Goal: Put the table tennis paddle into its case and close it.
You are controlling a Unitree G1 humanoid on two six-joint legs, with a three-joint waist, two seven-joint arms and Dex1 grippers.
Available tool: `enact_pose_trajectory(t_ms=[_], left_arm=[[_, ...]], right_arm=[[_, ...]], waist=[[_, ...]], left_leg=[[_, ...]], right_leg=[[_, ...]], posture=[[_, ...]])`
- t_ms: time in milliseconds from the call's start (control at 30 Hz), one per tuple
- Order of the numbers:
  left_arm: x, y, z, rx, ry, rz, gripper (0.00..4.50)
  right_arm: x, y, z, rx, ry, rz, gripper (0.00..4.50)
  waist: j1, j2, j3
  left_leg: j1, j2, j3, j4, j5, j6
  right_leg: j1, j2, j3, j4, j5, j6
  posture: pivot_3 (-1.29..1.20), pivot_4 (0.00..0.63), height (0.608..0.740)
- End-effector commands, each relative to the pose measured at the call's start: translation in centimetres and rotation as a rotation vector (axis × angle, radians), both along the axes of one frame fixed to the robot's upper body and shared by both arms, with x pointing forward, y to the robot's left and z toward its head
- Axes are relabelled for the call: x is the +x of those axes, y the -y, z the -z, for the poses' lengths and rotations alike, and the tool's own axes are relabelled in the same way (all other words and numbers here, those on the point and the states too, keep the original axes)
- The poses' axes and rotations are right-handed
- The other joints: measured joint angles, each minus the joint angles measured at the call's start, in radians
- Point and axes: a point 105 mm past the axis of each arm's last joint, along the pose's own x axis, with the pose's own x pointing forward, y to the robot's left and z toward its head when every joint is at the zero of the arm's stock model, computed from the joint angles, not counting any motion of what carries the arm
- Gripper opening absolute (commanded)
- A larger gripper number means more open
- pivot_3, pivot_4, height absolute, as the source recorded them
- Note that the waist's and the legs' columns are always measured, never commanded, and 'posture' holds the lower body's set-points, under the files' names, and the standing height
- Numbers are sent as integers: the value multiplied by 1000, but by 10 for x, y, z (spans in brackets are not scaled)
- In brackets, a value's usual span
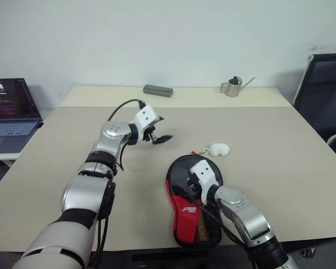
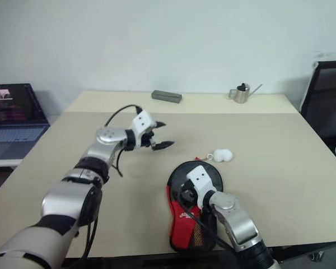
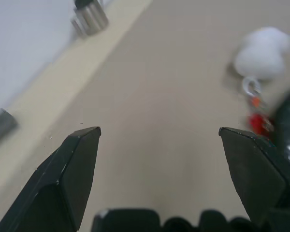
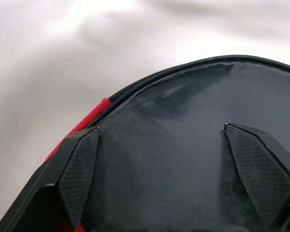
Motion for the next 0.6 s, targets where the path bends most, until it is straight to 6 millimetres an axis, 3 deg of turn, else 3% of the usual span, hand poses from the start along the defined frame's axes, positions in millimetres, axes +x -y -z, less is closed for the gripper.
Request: enact_pose_trajectory(t_ms=[33,133,233,433,600], left_arm=[[-12,5,-17,-96,18,87,4283],[-24,8,-14,-132,2,113,4283],[-38,14,-16,-164,-19,134,4283],[-60,29,-9,-130,-56,209,4283],[-79,46,-10,-97,-94,330,4283]], right_arm=[[-17,28,31,-36,-195,7,4500],[-20,37,10,-1,-164,-48,4500],[-24,45,-13,39,-130,-102,4500],[-34,65,-70,96,-35,-187,4500],[-25,97,-111,103,32,-136,4500]], waist=[[10,-1,1],[17,-1,2],[17,1,3],[15,5,8],[13,6,12]], left_leg=[[-1,0,0,0,0,0],[-5,-3,-4,0,0,0],[-16,-3,-7,0,0,1],[-19,-3,-6,1,1,1],[-18,-2,-5,1,1,1]], right_leg=[[0,0,0,0,0,0],[-1,-1,0,-3,0,-2],[-6,1,-2,-14,9,-23],[-9,2,0,-15,11,-25],[-9,3,-1,-15,12,-23]], posture=[[0,150,740],[0,150,740],[0,150,740],[0,150,740],[0,150,740]])
